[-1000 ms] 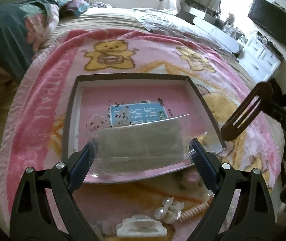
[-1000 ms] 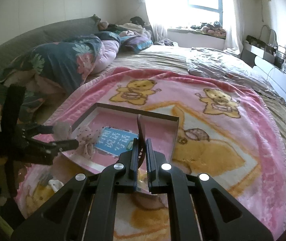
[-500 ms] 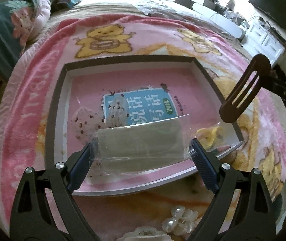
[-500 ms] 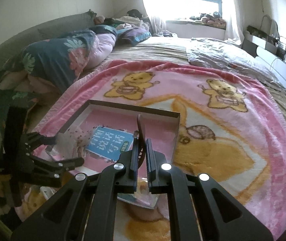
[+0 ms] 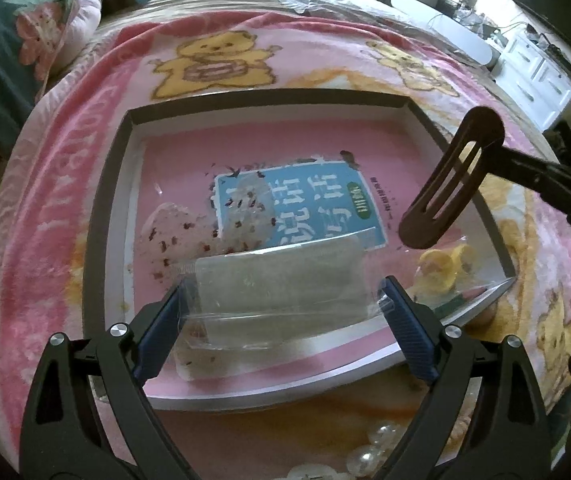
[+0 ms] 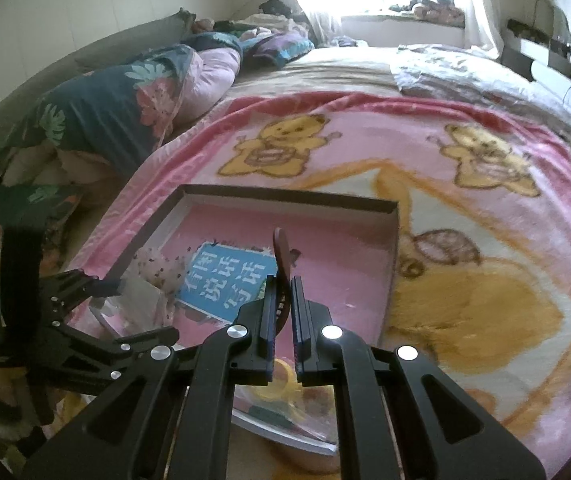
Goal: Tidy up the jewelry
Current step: 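Release the packet from the left tool while the right tool lowers and releases the brown claw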
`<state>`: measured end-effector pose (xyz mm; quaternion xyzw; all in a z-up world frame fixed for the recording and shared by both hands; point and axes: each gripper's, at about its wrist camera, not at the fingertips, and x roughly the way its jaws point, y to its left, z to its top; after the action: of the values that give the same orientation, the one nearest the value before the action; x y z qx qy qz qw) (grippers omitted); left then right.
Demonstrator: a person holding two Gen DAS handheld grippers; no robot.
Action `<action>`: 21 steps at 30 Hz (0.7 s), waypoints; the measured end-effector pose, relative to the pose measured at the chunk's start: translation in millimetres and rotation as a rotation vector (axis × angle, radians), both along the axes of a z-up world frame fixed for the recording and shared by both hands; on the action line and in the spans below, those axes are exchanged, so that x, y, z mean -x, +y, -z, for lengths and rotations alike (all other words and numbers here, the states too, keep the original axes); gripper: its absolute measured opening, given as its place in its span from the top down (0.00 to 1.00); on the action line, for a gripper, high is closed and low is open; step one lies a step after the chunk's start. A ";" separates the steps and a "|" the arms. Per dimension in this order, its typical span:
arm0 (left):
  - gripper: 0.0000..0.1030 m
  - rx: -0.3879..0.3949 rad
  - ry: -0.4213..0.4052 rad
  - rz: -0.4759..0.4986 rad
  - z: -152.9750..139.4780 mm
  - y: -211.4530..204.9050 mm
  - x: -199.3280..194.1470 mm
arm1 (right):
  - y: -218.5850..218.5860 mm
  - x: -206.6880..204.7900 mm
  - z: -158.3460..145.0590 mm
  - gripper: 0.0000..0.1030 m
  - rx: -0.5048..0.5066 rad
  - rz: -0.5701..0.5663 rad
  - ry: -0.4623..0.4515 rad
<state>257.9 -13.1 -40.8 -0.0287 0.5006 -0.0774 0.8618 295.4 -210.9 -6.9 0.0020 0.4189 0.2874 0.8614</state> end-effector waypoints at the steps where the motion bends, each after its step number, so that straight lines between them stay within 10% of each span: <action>1: 0.13 0.001 0.002 -0.002 0.5 1.3 0.0 | 2.0 -0.9 3.8 0.94 -0.008 -0.004 0.011; 21: 0.10 0.056 -0.034 -0.060 -24.3 18.2 23.3 | -12.1 -8.0 40.6 0.81 0.070 0.100 0.140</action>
<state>234.6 5.2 -16.5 -0.0666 0.4823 -0.0662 0.8710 303.4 -223.0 -47.5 0.0126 0.4873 0.2285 0.8427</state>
